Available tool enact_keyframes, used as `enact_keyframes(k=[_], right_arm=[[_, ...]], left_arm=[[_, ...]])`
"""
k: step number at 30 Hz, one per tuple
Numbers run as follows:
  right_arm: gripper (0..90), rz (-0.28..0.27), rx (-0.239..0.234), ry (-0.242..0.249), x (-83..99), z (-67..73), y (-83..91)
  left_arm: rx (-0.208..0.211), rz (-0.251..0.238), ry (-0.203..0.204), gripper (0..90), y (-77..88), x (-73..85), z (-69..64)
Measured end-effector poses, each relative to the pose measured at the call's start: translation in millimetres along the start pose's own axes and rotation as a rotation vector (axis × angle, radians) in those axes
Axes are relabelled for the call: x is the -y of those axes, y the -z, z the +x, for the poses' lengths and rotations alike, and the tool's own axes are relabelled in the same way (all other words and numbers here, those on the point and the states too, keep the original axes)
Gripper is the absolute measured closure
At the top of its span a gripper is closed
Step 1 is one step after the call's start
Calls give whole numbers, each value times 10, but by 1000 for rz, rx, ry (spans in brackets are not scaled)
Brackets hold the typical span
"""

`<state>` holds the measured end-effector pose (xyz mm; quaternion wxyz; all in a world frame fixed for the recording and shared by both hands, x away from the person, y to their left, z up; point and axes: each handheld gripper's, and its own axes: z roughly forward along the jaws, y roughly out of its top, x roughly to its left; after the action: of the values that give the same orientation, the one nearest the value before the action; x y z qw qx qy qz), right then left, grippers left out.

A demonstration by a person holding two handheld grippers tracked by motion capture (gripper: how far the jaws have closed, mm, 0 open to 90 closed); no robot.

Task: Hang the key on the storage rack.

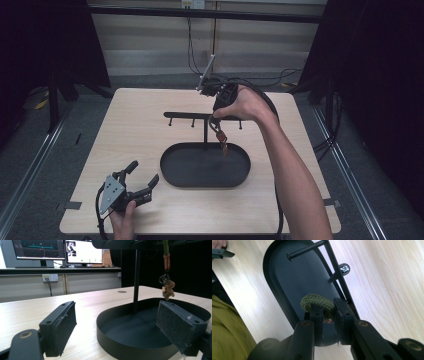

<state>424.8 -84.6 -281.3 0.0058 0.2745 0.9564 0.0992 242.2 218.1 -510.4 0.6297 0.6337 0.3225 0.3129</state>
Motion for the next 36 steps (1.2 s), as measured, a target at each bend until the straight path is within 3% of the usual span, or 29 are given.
enact_keyframes(k=[12,18,30,36], right_arm=[[771,-7,-8,-8,26,-31,5],[705,-29,-27,-17,55,-31,10],[588,-93,-60,-33,255,-8,48],[554,-171,-79,-16,350,57,64]], left_arm=[[0,1,-1,158,-1,0,1],[1,4,-1,158,2,0,1],[-1,-5,5,158,-4,1,-3],[0,4,-7,158,2,0,5]])
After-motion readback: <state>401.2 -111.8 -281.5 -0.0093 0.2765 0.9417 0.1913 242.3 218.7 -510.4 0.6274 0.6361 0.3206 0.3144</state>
